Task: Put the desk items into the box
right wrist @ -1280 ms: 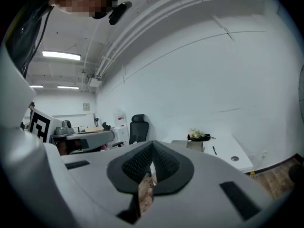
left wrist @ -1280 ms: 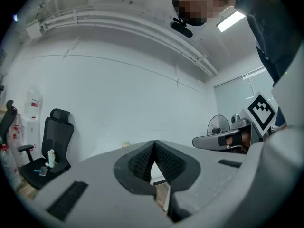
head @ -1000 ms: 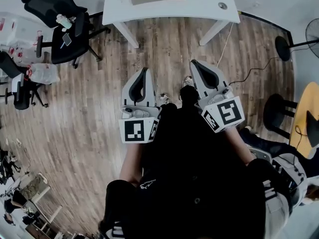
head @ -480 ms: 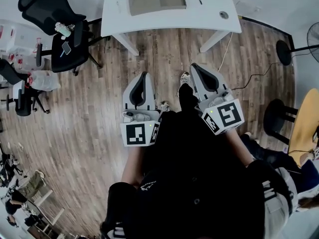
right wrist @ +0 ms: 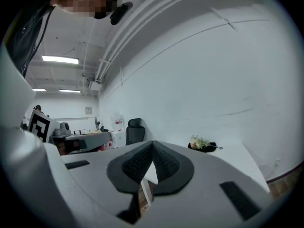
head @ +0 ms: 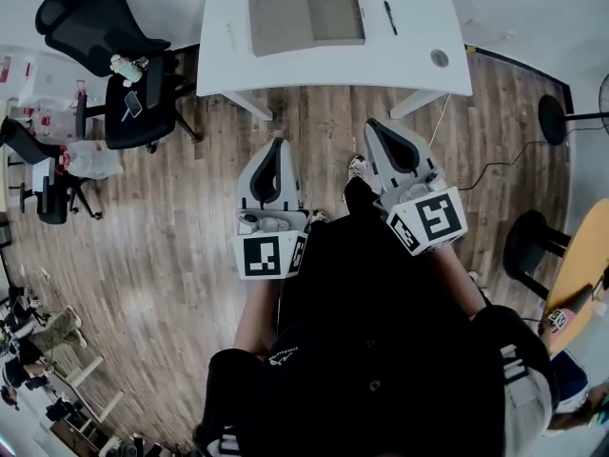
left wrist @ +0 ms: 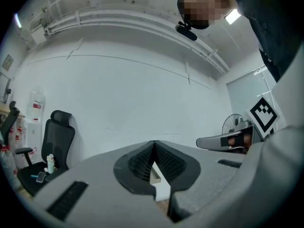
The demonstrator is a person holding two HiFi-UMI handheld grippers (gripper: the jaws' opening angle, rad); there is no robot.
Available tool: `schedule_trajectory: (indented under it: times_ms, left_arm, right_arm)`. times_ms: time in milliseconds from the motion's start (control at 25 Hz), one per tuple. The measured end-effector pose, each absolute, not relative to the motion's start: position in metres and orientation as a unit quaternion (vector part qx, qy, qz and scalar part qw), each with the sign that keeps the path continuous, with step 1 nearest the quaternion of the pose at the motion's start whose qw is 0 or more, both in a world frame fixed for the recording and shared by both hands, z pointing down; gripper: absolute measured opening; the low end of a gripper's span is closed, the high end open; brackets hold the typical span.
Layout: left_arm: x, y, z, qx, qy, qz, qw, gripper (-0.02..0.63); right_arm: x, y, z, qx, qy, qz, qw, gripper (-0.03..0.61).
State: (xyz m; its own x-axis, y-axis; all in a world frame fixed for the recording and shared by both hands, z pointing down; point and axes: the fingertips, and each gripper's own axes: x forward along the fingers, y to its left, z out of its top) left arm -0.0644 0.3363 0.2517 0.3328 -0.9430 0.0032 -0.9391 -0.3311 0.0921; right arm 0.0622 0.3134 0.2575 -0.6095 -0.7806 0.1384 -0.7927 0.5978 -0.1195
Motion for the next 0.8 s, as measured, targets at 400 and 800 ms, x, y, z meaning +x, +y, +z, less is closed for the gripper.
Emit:
schedule_trajectory:
  times_ms: [400,800]
  left_arm:
    - [-0.028,0.255,0.258,0.792,-0.609,-0.004,0.04,0.006]
    - [0.01,0.205,0.264,0.787,-0.616,0.0,0.041,0.008]
  right_arm:
    - [0.095,0.222,0.26,0.417,-0.903,0.091,0.04,-0.002]
    - [0.128,0.166,0.266,0.396,-0.912,0.093,0.044,-0.002]
